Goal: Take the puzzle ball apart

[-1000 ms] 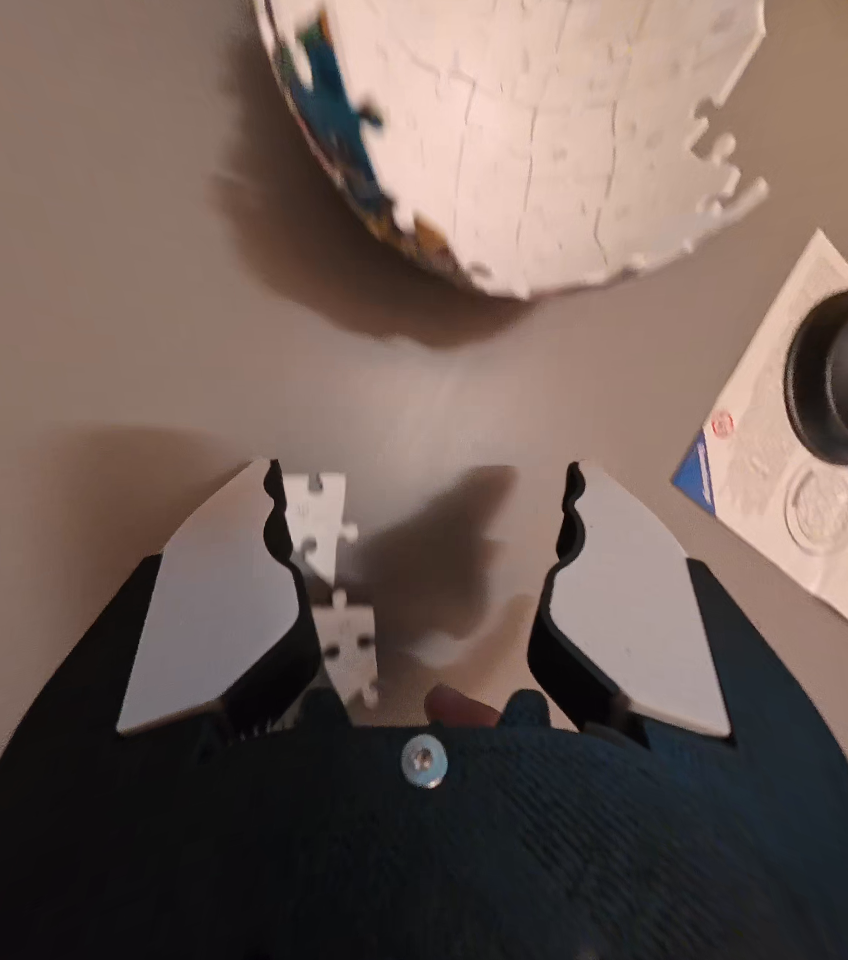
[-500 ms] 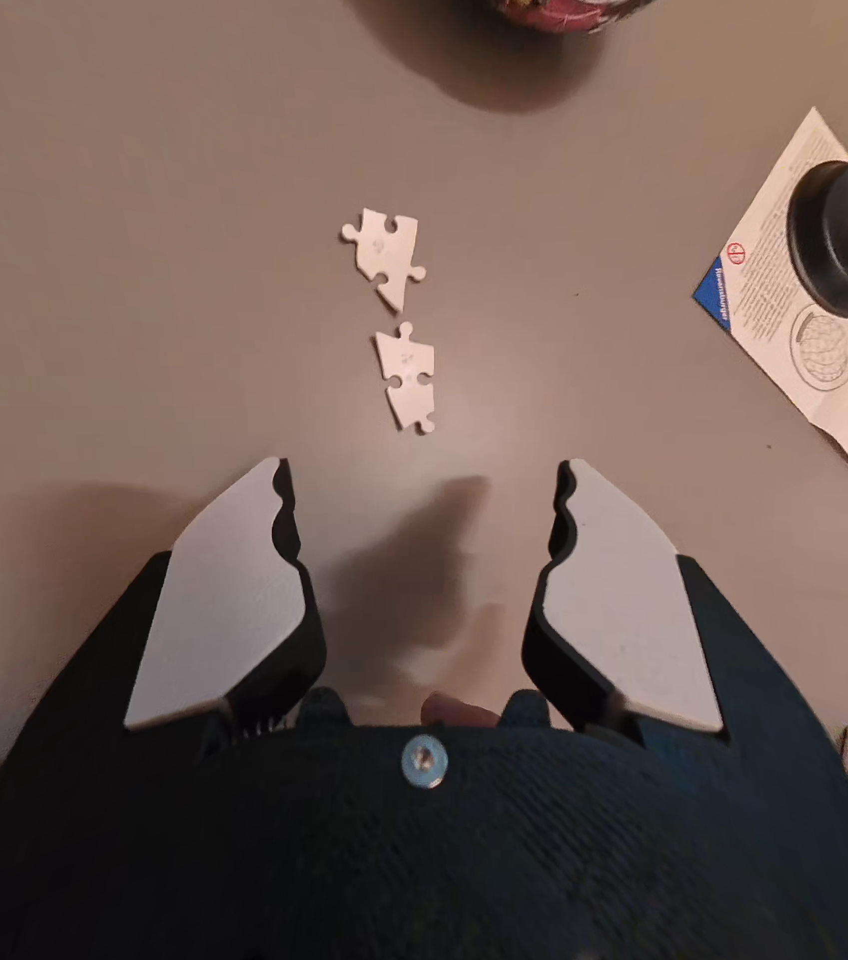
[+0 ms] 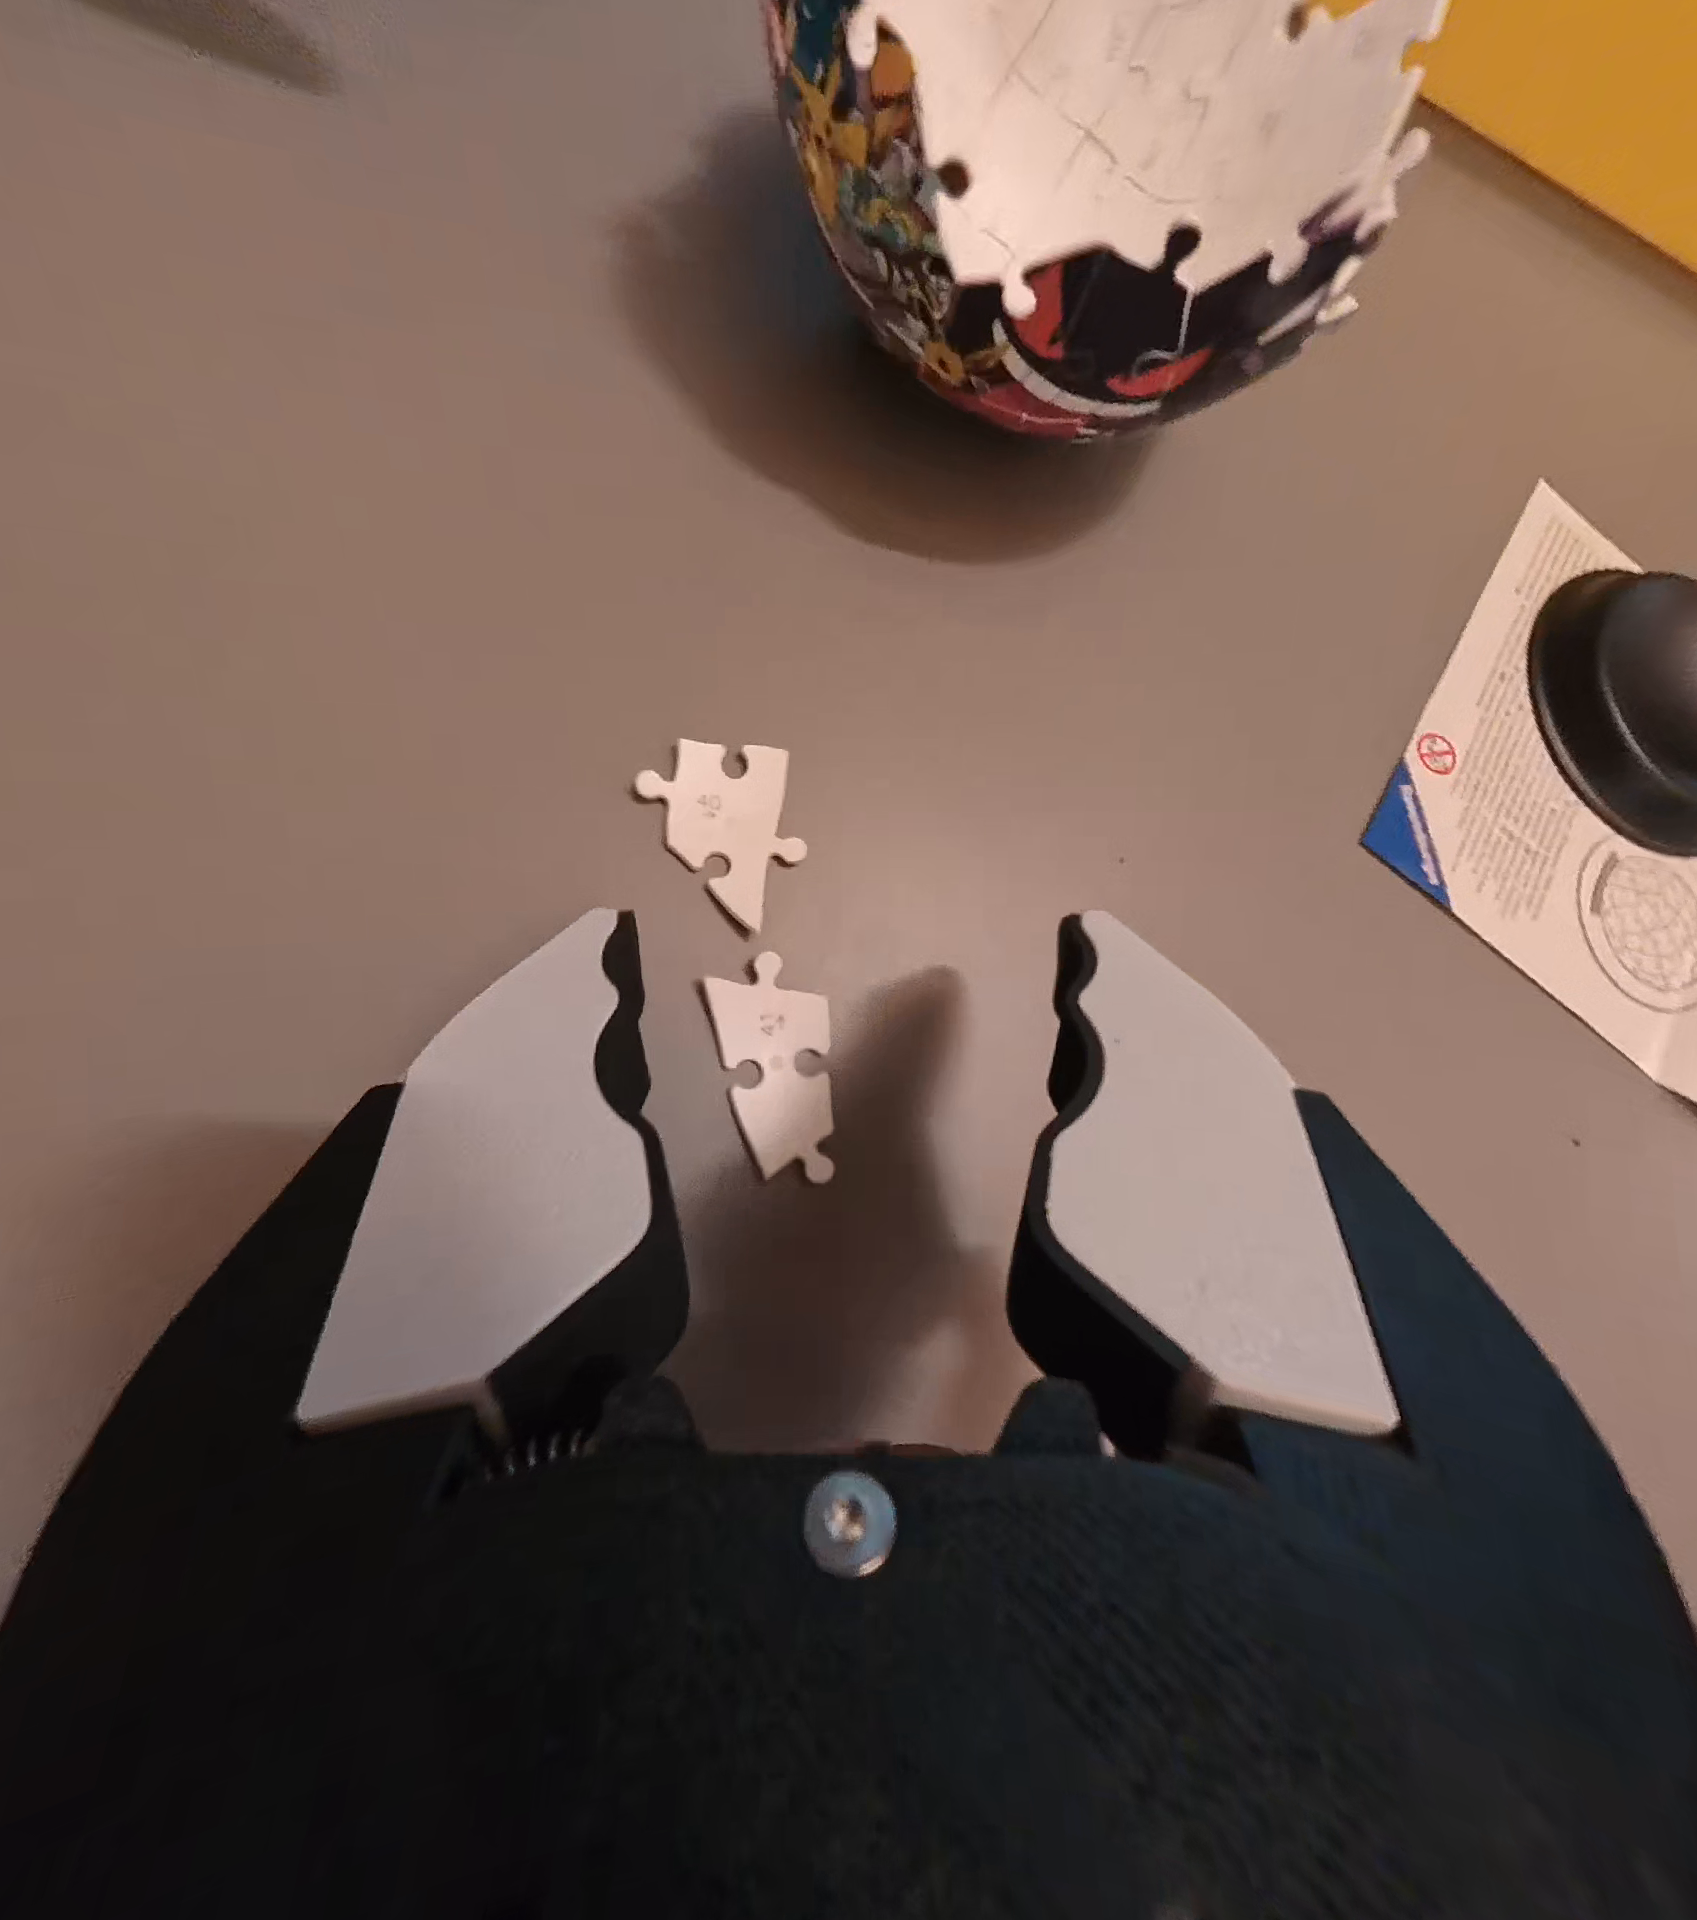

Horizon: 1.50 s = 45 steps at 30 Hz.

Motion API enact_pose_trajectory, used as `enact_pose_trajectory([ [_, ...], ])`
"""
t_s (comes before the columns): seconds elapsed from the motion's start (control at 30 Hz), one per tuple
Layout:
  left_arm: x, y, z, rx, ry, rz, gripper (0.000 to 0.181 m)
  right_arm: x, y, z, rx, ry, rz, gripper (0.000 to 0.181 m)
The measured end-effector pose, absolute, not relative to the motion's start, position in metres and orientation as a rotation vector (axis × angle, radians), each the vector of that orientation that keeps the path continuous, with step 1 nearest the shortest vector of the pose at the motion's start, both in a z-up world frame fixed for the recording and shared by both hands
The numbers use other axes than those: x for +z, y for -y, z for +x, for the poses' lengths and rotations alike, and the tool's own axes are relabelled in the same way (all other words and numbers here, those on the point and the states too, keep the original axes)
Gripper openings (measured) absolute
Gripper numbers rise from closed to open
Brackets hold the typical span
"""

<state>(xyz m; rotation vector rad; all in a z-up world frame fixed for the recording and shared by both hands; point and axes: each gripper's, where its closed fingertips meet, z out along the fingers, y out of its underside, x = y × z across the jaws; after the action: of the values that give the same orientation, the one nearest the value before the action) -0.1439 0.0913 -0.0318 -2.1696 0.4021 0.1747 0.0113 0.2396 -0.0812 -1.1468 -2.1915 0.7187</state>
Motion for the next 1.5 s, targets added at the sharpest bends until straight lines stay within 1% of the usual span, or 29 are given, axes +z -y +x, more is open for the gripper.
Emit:
enact_pose_trajectory([
  [0.17, -0.023, -0.102, -0.050, -0.115, -0.508, -2.087, 0.054, -0.089, -0.237, 0.013, 0.711, 2.224, -1.136, 0.065],
  [0.23, -0.026, -0.111, -0.022, -0.122, -0.585, -2.075, 0.048, -0.090, -0.240, 0.013, 0.722, 2.211, -1.141, 0.056],
  [0.3, -0.032, -0.121, -0.005, -0.104, -0.617, -2.091, 0.040, -0.094, -0.242, 0.014, 0.703, 2.218, -1.154, 0.052],
  [0.4, -0.038, -0.138, 0.005, -0.089, -0.574, -2.128, 0.040, -0.091, -0.240, 0.011, 0.704, 2.212, -1.125, 0.047],
  [0.53, -0.045, -0.153, 0.003, -0.043, -0.442, -2.181, 0.043, -0.090, -0.234, 0.009, 0.710, 2.227, -1.091, 0.047],
  [0.67, -0.050, -0.159, 0.001, -0.007, -0.376, -2.192, 0.045, -0.094, -0.230, 0.004, 0.666, 2.236, -1.055, 0.056],
  [0.93, -0.052, -0.162, 0.000, -0.036, -0.320, -2.171, 0.042, -0.098, -0.223, 0.002, 0.696, 2.247, -1.062, 0.050],
  [1.07, -0.052, -0.162, -0.003, -0.044, -0.299, -2.174, 0.042, -0.100, -0.220, 0.002, 0.754, 2.254, -1.087, 0.035],
  [1.17, -0.053, -0.162, -0.001, -0.049, -0.301, -2.176, 0.041, -0.103, -0.214, 0.005, 0.788, 2.294, -1.088, 0.012],
  [1.2, -0.052, -0.162, -0.001, -0.046, -0.305, -2.174, 0.042, -0.103, -0.214, 0.005, 0.782, 2.298, -1.085, 0.007],
  [1.27, -0.054, -0.161, -0.002, -0.038, -0.308, -2.182, 0.042, -0.103, -0.214, 0.005, 0.763, 2.302, -1.061, 0.006],
  [1.37, -0.054, -0.160, 0.000, -0.045, -0.307, -2.183, 0.042, -0.103, -0.215, 0.006, 0.738, 2.305, -1.027, 0.006],
  [1.4, -0.053, -0.160, 0.000, -0.046, -0.310, -2.181, 0.042, -0.102, -0.217, 0.006, 0.725, 2.291, -1.028, 0.011],
  [1.47, -0.053, -0.158, 0.000, -0.038, -0.317, -2.179, 0.043, -0.098, -0.225, 0.004, 0.695, 2.244, -1.049, 0.043],
  [1.5, -0.052, -0.157, -0.001, -0.033, -0.320, -2.179, 0.043, -0.096, -0.229, 0.003, 0.695, 2.223, -1.084, 0.049],
])
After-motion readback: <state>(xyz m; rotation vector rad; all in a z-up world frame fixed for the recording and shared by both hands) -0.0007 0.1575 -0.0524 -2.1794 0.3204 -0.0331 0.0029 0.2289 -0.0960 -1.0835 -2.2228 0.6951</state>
